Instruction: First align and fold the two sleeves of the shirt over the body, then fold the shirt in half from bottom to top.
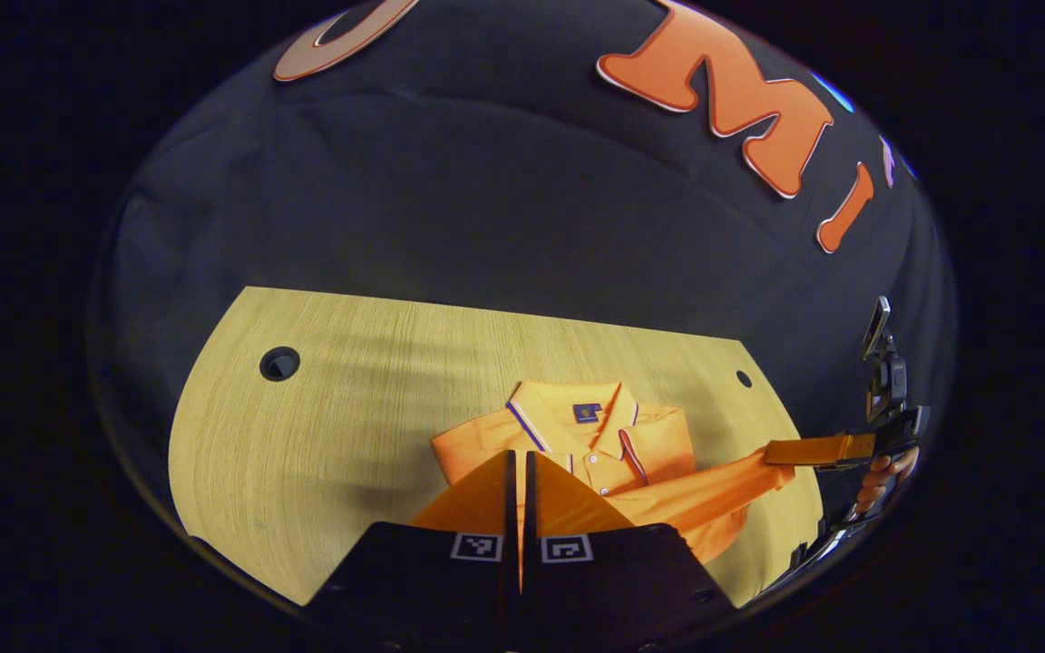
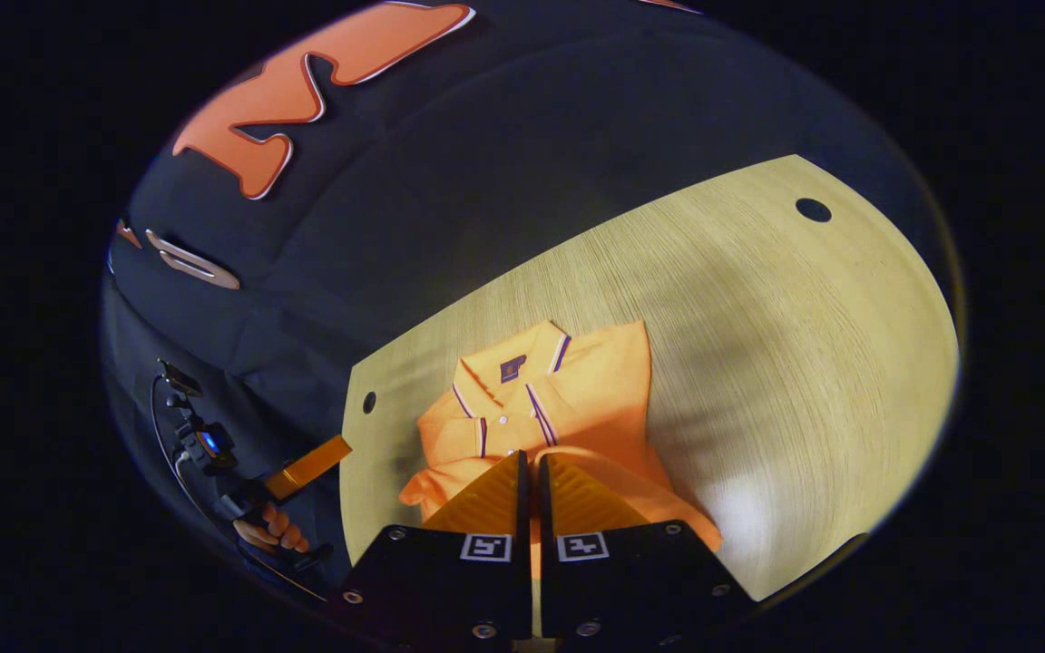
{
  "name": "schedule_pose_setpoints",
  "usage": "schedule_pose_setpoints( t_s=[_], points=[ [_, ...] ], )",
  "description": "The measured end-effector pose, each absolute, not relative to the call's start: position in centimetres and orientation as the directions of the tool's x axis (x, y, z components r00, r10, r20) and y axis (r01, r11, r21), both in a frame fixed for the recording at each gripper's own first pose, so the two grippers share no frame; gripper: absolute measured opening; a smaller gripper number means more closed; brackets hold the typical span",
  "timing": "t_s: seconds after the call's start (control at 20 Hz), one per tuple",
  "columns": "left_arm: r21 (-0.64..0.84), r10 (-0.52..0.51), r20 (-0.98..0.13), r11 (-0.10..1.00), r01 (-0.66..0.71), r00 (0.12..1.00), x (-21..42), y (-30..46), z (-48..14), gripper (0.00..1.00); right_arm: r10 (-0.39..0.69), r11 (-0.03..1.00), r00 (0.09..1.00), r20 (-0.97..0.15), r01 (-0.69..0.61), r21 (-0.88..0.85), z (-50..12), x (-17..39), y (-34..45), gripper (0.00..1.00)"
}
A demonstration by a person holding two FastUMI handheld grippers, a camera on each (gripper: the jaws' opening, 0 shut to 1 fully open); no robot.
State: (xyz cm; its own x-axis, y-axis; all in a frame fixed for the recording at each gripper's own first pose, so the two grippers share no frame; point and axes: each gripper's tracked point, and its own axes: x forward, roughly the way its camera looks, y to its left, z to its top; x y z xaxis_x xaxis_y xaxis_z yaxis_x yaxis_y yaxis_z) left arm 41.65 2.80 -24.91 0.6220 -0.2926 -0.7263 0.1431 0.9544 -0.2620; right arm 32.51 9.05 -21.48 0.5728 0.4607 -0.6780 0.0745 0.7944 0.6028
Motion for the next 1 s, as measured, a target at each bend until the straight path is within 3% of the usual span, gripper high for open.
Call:
schedule_pose_setpoints(
  t_s=[0.25,0.55,0.6,0.65,0.7,0.75,0.9,0.95,1.0],
  points=[
    [-0.270,-0.311,-0.771,0.950,0.157,0.555,41.8,2.5,-27.5,0.01,0.451,0.799,0.569,-0.688,0.088,0.596,-22.4,36.6,9.8,0.04],
    [-0.314,-0.308,-0.889,0.949,0.039,0.339,35.3,5.1,-32.2,0.03,0.397,0.809,0.565,-0.724,0.158,0.567,-24.8,39.6,9.0,0.04],
    [-0.334,-0.330,-0.896,0.942,0.037,0.298,34.0,5.6,-31.1,0.19,0.384,0.810,0.558,-0.736,0.180,0.559,-25.3,39.7,8.7,0.04],
    [-0.341,-0.335,-0.898,0.940,0.032,0.285,33.6,5.9,-31.0,0.23,0.382,0.805,0.549,-0.743,0.198,0.559,-25.6,39.8,8.7,0.04],
    [-0.325,-0.322,-0.908,0.945,0.033,0.267,33.4,6.5,-31.4,0.41,0.383,0.799,0.540,-0.749,0.213,0.562,-25.6,39.6,8.7,0.04],
    [-0.316,-0.312,-0.915,0.948,0.028,0.255,33.4,6.3,-32.4,0.59,0.389,0.792,0.536,-0.750,0.221,0.569,-26.0,40.0,8.9,0.13],
    [-0.300,-0.301,-0.932,0.953,0.035,0.204,33.1,4.0,-34.7,0.53,0.382,0.796,0.534,-0.754,0.224,0.562,-26.1,39.8,9.0,0.29],
    [-0.281,-0.285,-0.938,0.958,0.052,0.198,33.1,3.7,-35.1,0.59,0.383,0.799,0.534,-0.754,0.218,0.560,-26.1,39.6,9.1,0.37],
    [-0.284,-0.296,-0.932,0.955,0.085,0.208,33.6,3.2,-35.4,0.59,0.387,0.803,0.533,-0.752,0.207,0.559,-26.0,39.5,9.2,0.40]
  ],
)
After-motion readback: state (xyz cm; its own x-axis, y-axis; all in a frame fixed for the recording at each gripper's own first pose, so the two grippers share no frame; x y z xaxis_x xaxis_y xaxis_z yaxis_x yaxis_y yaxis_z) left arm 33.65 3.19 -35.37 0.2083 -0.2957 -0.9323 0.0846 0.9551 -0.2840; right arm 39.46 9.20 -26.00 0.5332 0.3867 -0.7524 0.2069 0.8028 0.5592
